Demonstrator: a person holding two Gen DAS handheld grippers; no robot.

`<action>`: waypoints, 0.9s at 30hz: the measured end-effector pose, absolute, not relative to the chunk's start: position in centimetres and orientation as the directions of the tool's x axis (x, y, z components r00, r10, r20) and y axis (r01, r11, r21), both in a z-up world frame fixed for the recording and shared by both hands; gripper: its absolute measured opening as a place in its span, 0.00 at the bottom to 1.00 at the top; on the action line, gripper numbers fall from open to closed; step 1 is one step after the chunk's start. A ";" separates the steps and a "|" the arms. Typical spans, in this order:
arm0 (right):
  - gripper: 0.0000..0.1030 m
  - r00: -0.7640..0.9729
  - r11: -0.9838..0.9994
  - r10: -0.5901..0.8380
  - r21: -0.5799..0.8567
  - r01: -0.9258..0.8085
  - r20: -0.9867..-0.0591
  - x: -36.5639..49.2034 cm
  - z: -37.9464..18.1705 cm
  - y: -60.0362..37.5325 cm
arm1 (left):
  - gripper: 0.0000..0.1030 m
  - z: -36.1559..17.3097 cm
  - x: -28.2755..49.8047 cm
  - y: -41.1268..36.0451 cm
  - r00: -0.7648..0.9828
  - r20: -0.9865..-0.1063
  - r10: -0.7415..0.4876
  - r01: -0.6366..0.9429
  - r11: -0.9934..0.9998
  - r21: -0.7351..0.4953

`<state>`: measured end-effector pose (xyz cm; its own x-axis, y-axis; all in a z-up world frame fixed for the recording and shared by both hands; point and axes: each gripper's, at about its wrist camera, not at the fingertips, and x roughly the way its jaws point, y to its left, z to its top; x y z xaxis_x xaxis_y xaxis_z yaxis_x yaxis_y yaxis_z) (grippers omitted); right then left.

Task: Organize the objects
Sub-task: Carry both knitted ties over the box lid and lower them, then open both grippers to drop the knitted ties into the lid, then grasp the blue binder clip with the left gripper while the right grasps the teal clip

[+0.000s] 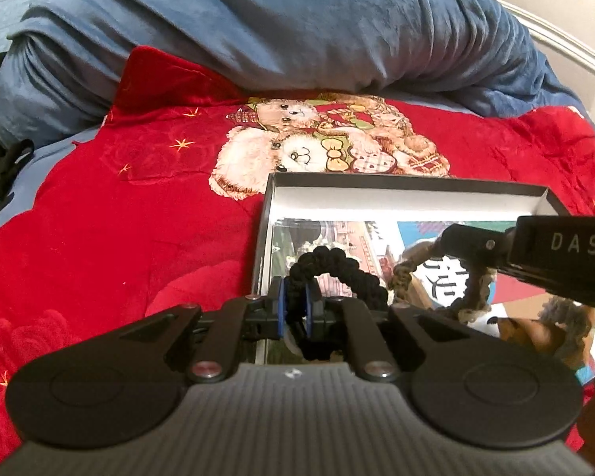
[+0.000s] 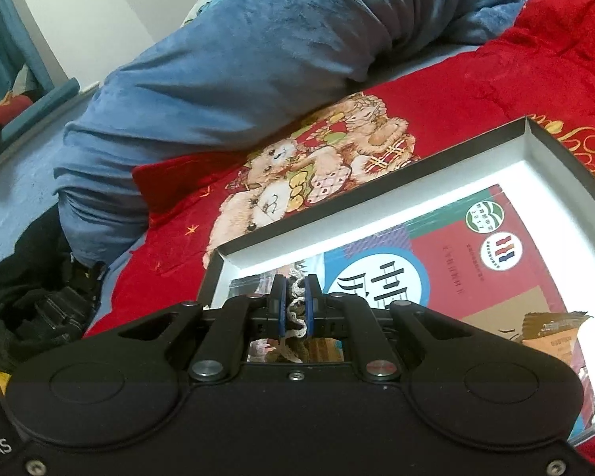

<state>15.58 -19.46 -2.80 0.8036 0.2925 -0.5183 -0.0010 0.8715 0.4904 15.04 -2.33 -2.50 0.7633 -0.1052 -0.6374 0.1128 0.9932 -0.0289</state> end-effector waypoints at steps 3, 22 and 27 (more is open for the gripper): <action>0.11 0.801 0.870 0.302 0.494 -0.009 -0.518 15.5 -2.8 -19.4 | 0.36 -2.6 15.1 -2.6 0.760 -0.640 -0.109 0.130 0.991 -0.014; 0.63 0.898 0.845 0.266 0.534 -0.042 -0.351 5.5 6.5 -22.1 | 0.81 6.2 7.1 -1.4 0.745 -0.538 -0.395 0.516 0.852 0.088; 0.63 0.900 0.859 0.227 0.512 -0.006 -0.372 -0.8 6.6 -21.7 | 0.81 4.9 2.5 -1.1 0.662 -0.597 -0.453 0.656 0.736 0.169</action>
<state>-0.79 -21.72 6.64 0.9001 0.2273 -0.3716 -0.0057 0.8592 0.5117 2.49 -1.14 4.94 0.6619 -0.4528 -0.5974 0.6558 0.7358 0.1689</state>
